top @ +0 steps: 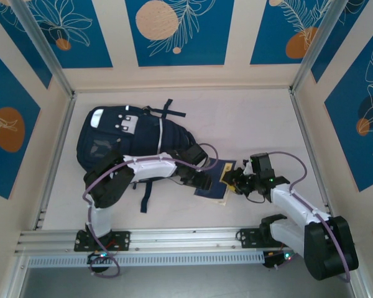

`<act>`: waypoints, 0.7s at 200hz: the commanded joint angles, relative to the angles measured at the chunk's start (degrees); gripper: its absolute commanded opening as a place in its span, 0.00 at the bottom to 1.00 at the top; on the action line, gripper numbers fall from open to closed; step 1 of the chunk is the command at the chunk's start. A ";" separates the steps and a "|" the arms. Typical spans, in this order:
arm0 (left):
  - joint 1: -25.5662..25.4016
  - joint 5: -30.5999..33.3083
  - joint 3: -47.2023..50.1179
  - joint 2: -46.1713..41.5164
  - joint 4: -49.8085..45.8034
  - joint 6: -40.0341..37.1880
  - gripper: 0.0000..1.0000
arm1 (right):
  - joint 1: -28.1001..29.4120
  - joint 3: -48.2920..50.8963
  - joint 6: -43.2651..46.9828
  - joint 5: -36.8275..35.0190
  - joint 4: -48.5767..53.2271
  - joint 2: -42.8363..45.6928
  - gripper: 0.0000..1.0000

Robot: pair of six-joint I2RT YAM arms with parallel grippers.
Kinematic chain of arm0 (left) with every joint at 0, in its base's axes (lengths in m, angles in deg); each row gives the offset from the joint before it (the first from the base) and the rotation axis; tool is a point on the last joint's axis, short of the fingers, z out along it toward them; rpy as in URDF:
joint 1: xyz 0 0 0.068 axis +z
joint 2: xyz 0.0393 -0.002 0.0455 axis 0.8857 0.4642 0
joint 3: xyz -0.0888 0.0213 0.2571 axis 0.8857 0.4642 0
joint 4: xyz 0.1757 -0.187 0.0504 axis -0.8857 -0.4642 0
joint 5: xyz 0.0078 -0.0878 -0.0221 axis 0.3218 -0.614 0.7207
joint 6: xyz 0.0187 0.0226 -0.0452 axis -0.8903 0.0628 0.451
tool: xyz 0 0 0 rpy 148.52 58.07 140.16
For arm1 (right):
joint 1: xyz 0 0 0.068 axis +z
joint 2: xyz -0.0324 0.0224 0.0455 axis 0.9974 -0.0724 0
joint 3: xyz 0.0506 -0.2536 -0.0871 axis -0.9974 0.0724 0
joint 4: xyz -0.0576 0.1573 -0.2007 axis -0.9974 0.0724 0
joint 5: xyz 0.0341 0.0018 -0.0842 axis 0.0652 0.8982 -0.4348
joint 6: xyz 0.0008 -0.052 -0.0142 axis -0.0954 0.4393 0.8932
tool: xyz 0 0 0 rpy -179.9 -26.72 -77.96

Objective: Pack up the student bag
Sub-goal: Pick up the book from the center of the table.

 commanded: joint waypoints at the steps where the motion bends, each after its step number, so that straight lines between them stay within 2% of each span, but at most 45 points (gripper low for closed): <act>1: -1.11 -2.64 1.38 2.29 1.95 0.03 0.52 | 0.24 0.36 -2.61 4.01 -4.51 -0.38 0.31; 17: -1.05 -2.55 1.58 2.14 1.96 0.05 0.51 | 0.42 0.30 -1.55 3.15 -3.83 -1.17 0.26; 50: -0.49 -1.21 2.77 -0.96 1.61 0.00 0.51 | 0.57 -0.54 2.27 -0.22 1.43 -1.38 0.09; 74: 0.30 0.12 4.05 -4.46 -0.33 -1.08 0.56 | 0.45 -0.69 4.80 -0.38 3.51 -0.20 0.00; 107: 2.41 -1.60 9.15 -11.20 0.88 0.67 0.68 | 0.08 0.94 6.35 4.36 0.89 4.17 0.00; 140: 3.78 -3.96 14.26 -17.46 3.29 3.24 0.77 | -0.18 3.46 4.06 10.34 -5.06 9.58 0.00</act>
